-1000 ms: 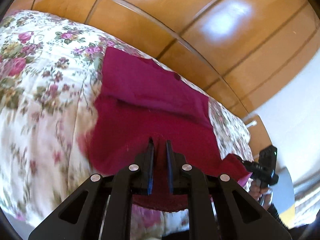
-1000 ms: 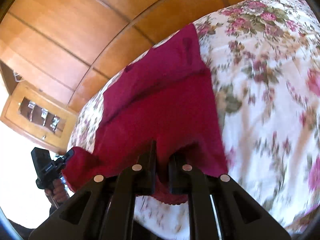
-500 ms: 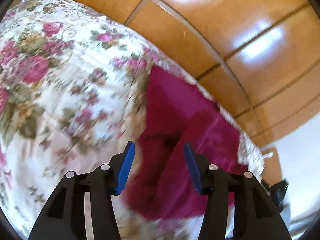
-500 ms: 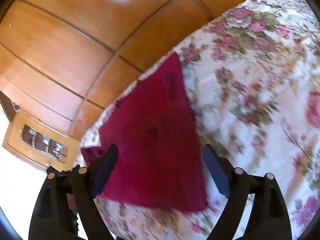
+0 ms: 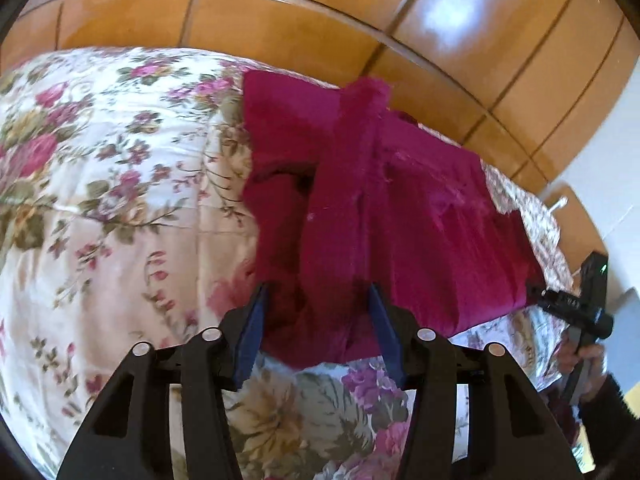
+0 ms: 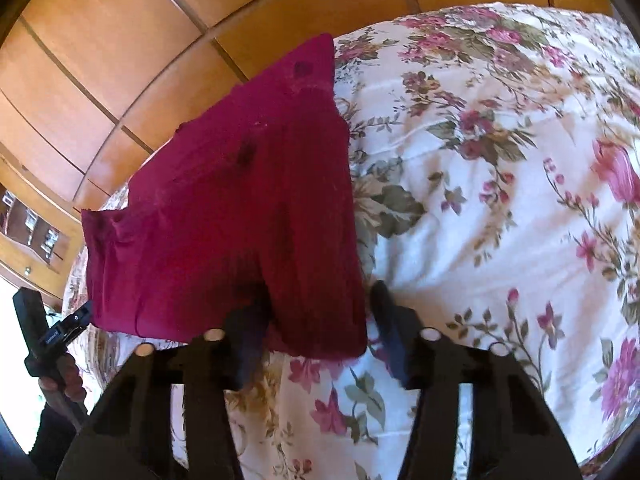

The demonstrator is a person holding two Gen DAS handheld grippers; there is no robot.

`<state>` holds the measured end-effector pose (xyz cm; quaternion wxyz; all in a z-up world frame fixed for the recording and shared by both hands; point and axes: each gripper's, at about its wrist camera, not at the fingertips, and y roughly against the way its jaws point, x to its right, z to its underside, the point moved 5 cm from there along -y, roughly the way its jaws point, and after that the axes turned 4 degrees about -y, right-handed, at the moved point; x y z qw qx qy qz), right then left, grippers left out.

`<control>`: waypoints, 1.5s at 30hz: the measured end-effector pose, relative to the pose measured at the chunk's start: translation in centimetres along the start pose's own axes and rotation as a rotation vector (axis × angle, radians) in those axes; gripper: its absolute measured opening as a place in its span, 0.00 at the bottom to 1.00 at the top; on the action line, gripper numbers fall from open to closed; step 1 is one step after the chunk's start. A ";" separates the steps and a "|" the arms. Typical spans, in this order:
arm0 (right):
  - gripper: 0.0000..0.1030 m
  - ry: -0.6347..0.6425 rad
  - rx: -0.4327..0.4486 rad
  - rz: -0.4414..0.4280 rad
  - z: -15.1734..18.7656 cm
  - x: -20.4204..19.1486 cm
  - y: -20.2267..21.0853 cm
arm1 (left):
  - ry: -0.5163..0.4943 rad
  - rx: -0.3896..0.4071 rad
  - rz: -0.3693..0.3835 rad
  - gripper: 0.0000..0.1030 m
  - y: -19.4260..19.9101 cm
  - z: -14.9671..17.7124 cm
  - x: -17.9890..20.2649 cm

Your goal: Fold small clothes

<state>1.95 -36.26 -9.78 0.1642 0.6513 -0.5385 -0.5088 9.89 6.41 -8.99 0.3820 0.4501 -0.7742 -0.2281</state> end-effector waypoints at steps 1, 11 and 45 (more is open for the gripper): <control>0.36 -0.004 -0.003 -0.002 0.0 -0.1 0.1 | 0.005 -0.015 -0.002 0.34 -0.4 0.0 -0.2; 0.19 0.005 0.021 -0.062 0.4 -1.4 3.4 | 0.172 0.045 0.145 0.07 4.0 1.3 -1.3; 0.76 0.175 0.103 0.212 1.6 -0.4 5.6 | -0.298 0.002 -0.266 0.70 2.8 -0.7 3.9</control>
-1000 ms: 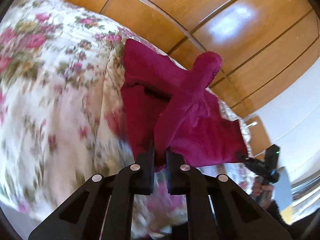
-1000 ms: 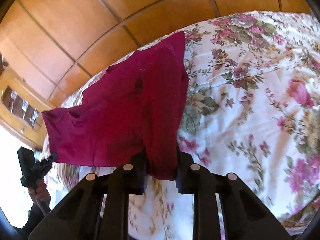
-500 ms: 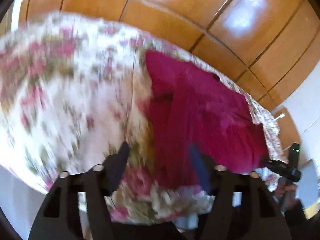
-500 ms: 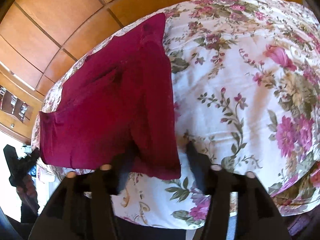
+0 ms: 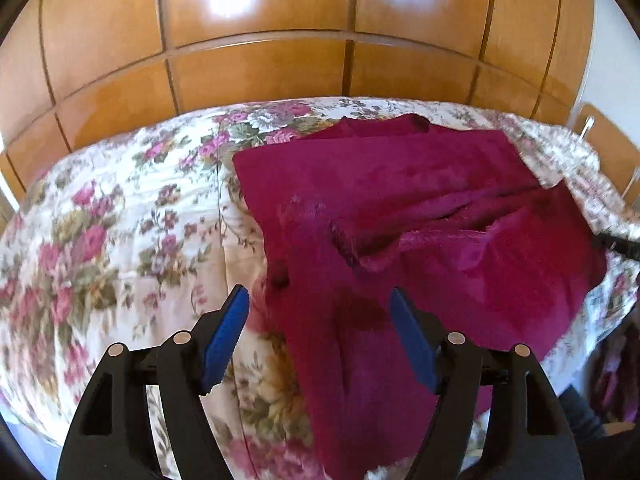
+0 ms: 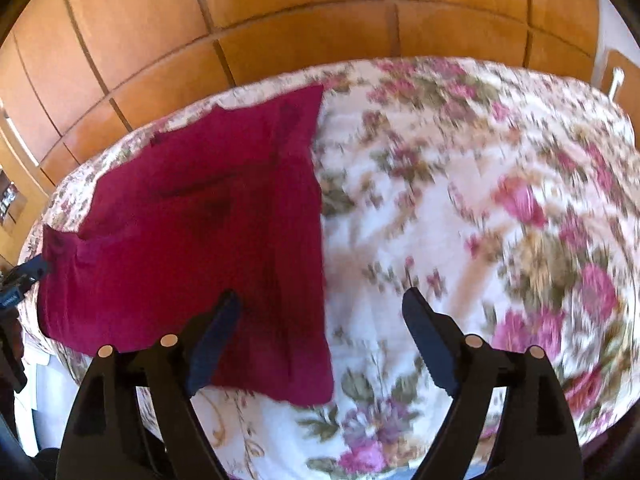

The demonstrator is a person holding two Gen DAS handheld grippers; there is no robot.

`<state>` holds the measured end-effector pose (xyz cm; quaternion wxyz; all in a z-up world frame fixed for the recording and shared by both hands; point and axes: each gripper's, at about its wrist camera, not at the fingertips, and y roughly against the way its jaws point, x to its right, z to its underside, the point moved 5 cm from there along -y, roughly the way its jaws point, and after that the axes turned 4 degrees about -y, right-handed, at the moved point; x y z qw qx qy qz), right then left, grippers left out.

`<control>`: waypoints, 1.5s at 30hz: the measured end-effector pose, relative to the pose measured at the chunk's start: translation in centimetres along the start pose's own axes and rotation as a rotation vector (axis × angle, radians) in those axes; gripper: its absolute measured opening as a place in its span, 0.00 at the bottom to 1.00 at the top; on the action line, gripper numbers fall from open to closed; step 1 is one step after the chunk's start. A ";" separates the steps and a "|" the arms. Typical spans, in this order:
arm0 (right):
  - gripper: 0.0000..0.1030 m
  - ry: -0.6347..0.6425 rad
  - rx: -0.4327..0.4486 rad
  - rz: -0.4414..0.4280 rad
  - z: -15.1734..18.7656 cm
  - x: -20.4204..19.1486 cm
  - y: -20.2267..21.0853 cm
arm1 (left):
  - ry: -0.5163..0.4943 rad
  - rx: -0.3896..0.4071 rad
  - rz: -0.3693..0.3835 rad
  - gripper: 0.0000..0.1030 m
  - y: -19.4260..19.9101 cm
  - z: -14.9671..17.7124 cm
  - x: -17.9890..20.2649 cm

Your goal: Fold small clothes

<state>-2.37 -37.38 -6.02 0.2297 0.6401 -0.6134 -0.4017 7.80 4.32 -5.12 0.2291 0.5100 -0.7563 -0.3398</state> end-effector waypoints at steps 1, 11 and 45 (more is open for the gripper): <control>0.76 0.009 0.007 -0.003 -0.6 -0.2 -0.2 | -0.010 -0.009 0.004 0.70 -0.4 -0.1 0.2; 0.10 0.036 -0.021 -0.017 -5.3 -2.1 -5.6 | 0.064 -0.045 0.083 0.39 -2.8 -1.9 -1.2; 0.11 0.000 -0.006 0.038 -3.4 -1.1 -7.9 | 0.177 0.025 0.044 0.25 -2.3 1.0 -1.6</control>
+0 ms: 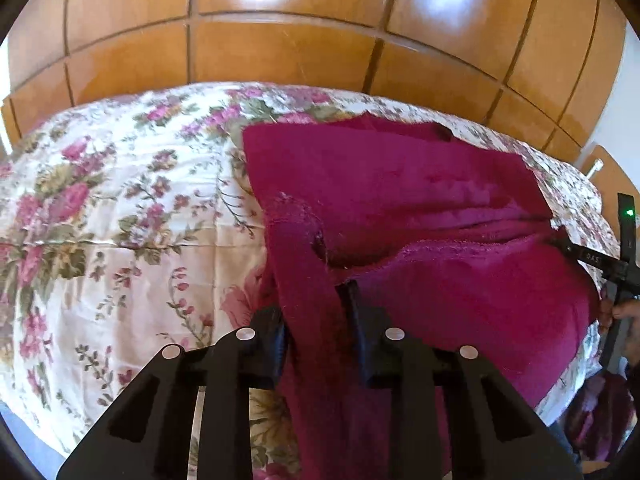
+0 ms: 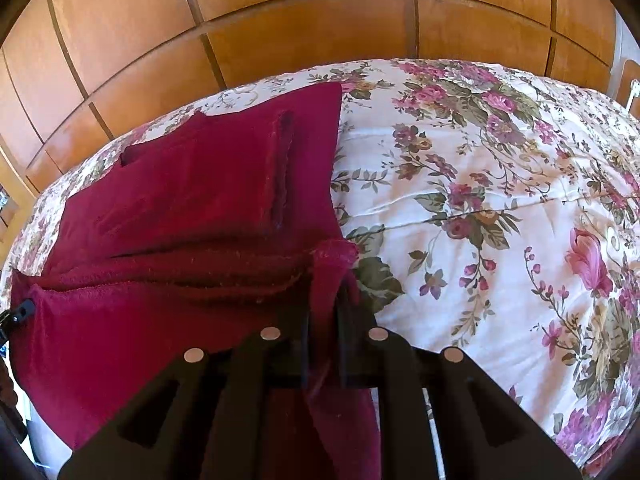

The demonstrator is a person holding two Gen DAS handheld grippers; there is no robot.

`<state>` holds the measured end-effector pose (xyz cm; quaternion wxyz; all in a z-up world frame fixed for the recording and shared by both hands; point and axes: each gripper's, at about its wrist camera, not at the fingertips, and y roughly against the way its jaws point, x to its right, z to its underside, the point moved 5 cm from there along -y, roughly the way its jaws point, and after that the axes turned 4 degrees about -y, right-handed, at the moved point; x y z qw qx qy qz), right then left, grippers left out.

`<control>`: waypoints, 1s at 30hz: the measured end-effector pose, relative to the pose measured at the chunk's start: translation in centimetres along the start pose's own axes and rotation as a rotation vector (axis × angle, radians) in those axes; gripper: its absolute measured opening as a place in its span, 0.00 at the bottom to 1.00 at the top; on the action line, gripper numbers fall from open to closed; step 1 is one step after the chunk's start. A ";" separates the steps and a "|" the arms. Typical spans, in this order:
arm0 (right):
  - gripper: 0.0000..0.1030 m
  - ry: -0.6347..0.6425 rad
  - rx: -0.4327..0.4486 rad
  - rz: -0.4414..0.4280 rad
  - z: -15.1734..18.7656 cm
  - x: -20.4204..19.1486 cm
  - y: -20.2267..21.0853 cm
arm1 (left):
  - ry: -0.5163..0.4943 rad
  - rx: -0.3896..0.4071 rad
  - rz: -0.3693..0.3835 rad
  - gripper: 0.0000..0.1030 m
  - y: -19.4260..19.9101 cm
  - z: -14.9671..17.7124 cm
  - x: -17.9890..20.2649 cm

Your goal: Fold small clothes

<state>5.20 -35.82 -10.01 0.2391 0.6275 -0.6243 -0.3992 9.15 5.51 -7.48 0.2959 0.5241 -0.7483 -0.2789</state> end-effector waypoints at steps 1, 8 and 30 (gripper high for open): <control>0.11 0.013 0.000 0.011 0.0 -0.1 0.0 | 0.007 0.012 -0.011 0.25 0.3 0.0 -0.1; 0.11 0.046 0.029 0.047 0.3 -0.5 0.1 | 0.044 0.056 -0.050 0.25 1.7 0.0 -0.7; 0.10 0.034 0.026 0.068 0.6 -0.8 0.6 | -0.013 0.080 -0.075 0.05 4.0 0.4 0.9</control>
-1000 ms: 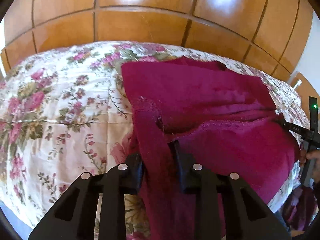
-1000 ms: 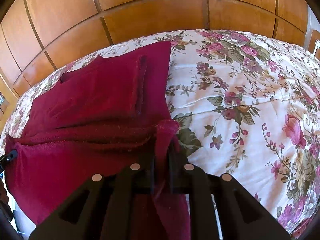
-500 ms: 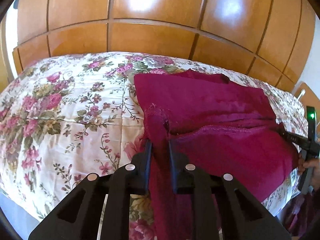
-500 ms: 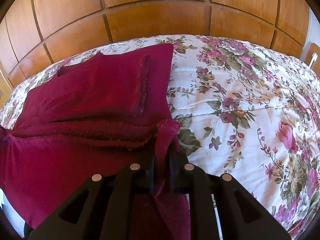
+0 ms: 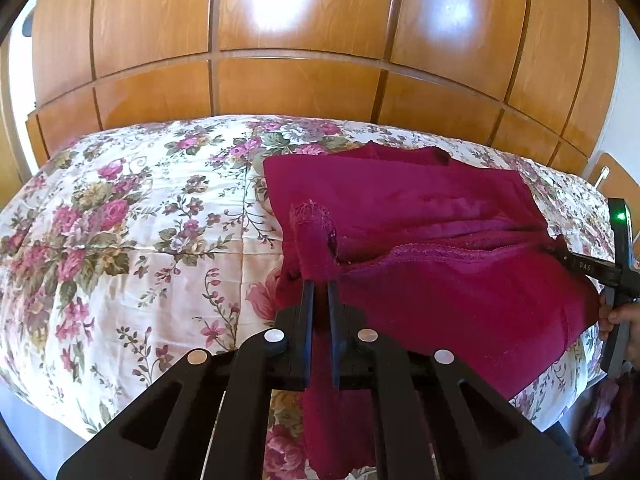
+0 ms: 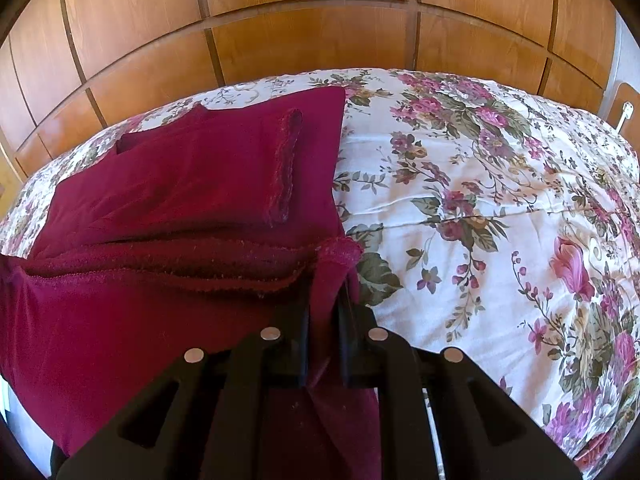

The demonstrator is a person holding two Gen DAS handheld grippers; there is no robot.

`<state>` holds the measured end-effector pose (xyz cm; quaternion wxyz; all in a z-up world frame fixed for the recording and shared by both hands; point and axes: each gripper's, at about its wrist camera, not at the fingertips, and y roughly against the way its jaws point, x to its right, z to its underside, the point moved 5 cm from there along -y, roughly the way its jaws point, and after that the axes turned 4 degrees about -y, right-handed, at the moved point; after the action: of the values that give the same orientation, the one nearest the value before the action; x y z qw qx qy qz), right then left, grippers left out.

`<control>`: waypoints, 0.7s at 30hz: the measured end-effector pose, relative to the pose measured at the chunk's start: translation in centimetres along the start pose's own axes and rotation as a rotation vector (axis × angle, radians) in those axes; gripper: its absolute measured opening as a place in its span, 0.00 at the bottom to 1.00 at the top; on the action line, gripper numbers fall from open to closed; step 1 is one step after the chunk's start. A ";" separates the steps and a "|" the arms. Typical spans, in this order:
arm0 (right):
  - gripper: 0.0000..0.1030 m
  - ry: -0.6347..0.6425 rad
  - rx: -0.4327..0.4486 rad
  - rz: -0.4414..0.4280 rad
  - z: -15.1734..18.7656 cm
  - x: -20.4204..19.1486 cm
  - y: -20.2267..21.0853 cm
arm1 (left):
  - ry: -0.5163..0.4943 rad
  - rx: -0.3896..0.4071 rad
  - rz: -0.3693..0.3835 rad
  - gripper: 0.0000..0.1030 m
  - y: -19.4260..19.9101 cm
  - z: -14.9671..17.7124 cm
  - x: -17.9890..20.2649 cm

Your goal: Fold small clothes

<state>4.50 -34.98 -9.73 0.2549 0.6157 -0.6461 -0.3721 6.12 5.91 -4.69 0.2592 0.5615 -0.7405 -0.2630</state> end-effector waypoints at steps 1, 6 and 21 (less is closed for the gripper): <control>0.10 -0.003 0.000 -0.002 0.0 0.0 0.0 | -0.001 -0.001 0.001 0.05 0.0 0.0 0.1; 0.16 -0.041 -0.007 -0.021 0.0 0.3 0.2 | 0.046 -0.007 0.045 0.10 0.0 0.1 -0.3; 0.53 -0.048 -0.018 -0.090 0.5 1.5 2.4 | 0.076 -0.040 0.123 0.46 -1.1 0.4 -1.1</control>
<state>2.44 -36.48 -8.32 0.2280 0.6327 -0.6204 -0.4036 6.85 6.74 -5.81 0.3139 0.5194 -0.7577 -0.2398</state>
